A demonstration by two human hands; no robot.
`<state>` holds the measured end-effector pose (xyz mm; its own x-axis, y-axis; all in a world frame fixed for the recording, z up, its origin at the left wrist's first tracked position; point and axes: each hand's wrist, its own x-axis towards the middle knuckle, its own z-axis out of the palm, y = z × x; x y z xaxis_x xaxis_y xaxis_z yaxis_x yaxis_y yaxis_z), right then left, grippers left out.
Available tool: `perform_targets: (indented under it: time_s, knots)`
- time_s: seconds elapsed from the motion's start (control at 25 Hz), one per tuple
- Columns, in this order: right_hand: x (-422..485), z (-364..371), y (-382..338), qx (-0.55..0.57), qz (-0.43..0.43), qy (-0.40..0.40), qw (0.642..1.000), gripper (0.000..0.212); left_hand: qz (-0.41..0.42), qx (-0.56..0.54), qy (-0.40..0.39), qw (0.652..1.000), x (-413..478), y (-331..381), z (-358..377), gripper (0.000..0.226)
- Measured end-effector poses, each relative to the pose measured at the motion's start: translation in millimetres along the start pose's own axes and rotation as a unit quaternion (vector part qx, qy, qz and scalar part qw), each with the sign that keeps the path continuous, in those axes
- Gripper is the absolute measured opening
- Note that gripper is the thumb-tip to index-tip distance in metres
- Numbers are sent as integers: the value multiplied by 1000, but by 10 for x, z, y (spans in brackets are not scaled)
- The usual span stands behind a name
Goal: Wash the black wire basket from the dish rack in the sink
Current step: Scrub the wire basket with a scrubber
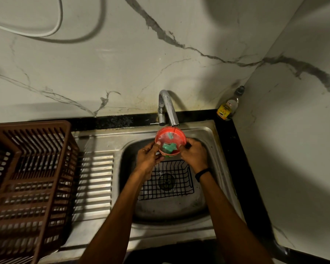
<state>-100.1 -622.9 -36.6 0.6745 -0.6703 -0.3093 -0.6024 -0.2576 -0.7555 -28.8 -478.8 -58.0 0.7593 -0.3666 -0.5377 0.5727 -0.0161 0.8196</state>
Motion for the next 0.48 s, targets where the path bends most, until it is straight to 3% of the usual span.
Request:
perform_targets:
  time_s: [0.48]
  knots:
    - [-39, 16, -8, 96, 20, 25, 995, 17, 11, -4, -8, 1000, -98, 50, 33, 36]
